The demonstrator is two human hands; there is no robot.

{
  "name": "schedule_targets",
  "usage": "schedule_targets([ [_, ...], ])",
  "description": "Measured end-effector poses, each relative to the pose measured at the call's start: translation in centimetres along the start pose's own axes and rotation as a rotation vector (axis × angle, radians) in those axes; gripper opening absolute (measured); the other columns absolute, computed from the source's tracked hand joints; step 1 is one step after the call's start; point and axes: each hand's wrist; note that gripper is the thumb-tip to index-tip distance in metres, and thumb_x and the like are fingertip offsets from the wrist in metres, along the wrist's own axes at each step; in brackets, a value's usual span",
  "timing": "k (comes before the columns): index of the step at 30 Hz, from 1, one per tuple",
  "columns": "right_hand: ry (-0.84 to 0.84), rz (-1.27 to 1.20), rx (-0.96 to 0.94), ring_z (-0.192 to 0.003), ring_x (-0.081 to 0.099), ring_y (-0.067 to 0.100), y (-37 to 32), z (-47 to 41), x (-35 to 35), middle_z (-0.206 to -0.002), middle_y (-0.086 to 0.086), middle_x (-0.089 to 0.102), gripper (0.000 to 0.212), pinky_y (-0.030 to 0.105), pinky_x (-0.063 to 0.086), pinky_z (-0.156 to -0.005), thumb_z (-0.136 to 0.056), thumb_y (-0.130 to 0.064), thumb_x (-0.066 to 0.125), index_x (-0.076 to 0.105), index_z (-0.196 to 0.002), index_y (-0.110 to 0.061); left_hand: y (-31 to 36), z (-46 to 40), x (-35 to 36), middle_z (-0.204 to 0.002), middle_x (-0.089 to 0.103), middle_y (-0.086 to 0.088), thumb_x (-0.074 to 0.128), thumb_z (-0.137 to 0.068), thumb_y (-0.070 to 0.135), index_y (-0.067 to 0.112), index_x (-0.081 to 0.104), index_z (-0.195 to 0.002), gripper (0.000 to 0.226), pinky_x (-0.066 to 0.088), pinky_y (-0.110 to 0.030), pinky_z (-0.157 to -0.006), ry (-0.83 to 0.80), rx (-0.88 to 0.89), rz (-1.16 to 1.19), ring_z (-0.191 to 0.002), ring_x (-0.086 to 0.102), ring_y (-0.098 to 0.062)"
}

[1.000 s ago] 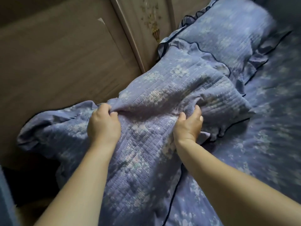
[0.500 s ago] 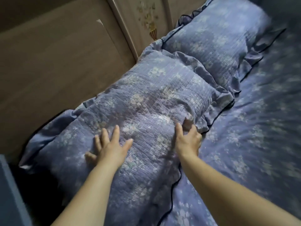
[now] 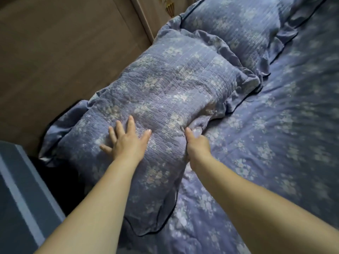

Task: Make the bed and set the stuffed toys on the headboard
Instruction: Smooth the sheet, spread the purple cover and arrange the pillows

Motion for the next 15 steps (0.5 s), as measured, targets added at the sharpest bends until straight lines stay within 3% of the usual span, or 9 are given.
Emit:
schedule_targets([
  [3, 0.032, 0.013, -0.193, -0.107, 0.058, 0.029, 0.0, 2.3, -1.3, -0.106, 0.002, 0.061, 0.043, 0.041, 0.048, -0.091, -0.091, -0.045, 0.055, 0.057, -0.114, -0.008, -0.2, 0.9, -0.4, -0.16, -0.006, 0.001, 0.028, -0.093, 0.06, 0.041, 0.003, -0.148, 0.064, -0.005, -0.063, -0.109, 0.14, 0.064, 0.047, -0.146, -0.012, -0.024],
  [6, 0.009, 0.259, 0.004, -0.096, 0.058, 0.034, 2.0, 1.5, -2.4, -0.107, 0.016, 0.059, 0.051, 0.033, 0.048, -0.075, -0.09, -0.049, 0.053, 0.05, -0.113, -0.004, -0.7, 1.7, 0.8, -0.159, -0.01, 0.004, 0.029, -0.094, 0.058, 0.044, 0.003, -0.147, 0.061, 0.0, -0.067, -0.109, -0.066, 0.064, -0.008, -0.146, -0.013, -0.025],
  [8, -0.031, 0.417, 0.145, -0.082, 0.053, 0.03, 2.5, 1.2, -3.9, -0.104, 0.02, 0.048, 0.046, 0.028, 0.039, -0.055, -0.093, -0.041, 0.054, 0.043, -0.11, 0.0, -1.0, 2.4, 1.8, -0.159, -0.012, 0.006, 0.033, -0.094, 0.056, 0.044, 0.006, -0.147, 0.061, 0.005, -0.068, -0.108, -0.219, 0.057, -0.074, -0.146, -0.013, -0.026],
  [9, -0.009, 0.467, 0.126, -0.078, 0.051, 0.027, 2.4, 0.9, -4.6, -0.109, 0.018, 0.047, 0.044, 0.027, 0.034, -0.048, -0.093, -0.037, 0.055, 0.041, -0.116, -0.003, -1.1, 2.5, 2.3, -0.159, -0.012, 0.006, 0.035, -0.094, 0.055, 0.044, 0.007, -0.147, 0.061, 0.007, -0.067, -0.108, -0.248, 0.061, -0.077, -0.146, -0.012, -0.026],
  [11, 0.0, 0.544, 0.028, -0.07, 0.05, 0.024, 1.5, 0.9, -5.8, -0.112, 0.016, 0.051, 0.045, 0.027, 0.035, -0.049, -0.093, -0.031, 0.054, 0.038, -0.129, -0.01, -0.7, 2.8, 2.7, -0.159, -0.008, 0.001, 0.038, -0.093, 0.052, 0.04, 0.009, -0.148, 0.063, 0.011, -0.061, -0.111, -0.253, 0.08, -0.065, -0.146, -0.01, -0.028],
  [12, -0.022, 0.549, -0.012, -0.064, 0.048, 0.022, 0.9, 1.2, -6.5, -0.098, 0.013, 0.054, 0.036, 0.027, 0.037, -0.053, -0.093, -0.029, 0.054, 0.043, -0.123, -0.013, -0.4, 2.9, 2.7, -0.159, -0.005, -0.003, 0.039, -0.093, 0.051, 0.037, 0.011, -0.149, 0.064, 0.012, -0.058, -0.114, -0.254, 0.105, -0.078, -0.146, -0.008, -0.028],
  [14, -0.061, 0.556, -0.062, -0.054, 0.039, 0.021, 0.3, 1.6, -7.4, -0.068, 0.008, 0.046, 0.018, 0.03, 0.033, -0.056, -0.093, -0.027, 0.054, 0.048, -0.088, -0.011, 0.3, 3.0, 2.6, -0.159, 0.001, -0.008, 0.041, -0.093, 0.047, 0.032, 0.019, -0.148, 0.061, 0.014, -0.052, -0.116, -0.268, 0.147, -0.116, -0.146, -0.003, -0.03],
  [15, -0.077, 0.571, -0.074, -0.051, 0.034, 0.02, 0.0, 1.9, -8.1, -0.061, 0.006, 0.039, 0.025, 0.03, 0.03, -0.054, -0.092, -0.024, 0.054, 0.043, -0.073, -0.012, 0.8, 3.2, 2.4, -0.159, 0.003, -0.009, 0.042, -0.094, 0.045, 0.031, 0.023, -0.148, 0.059, 0.016, -0.05, -0.116, -0.284, 0.161, -0.137, -0.146, 0.0, -0.031],
])
Point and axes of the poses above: each hand's wrist, its own z-axis away from the middle knuckle, its own x-axis out of the palm, y = z × x
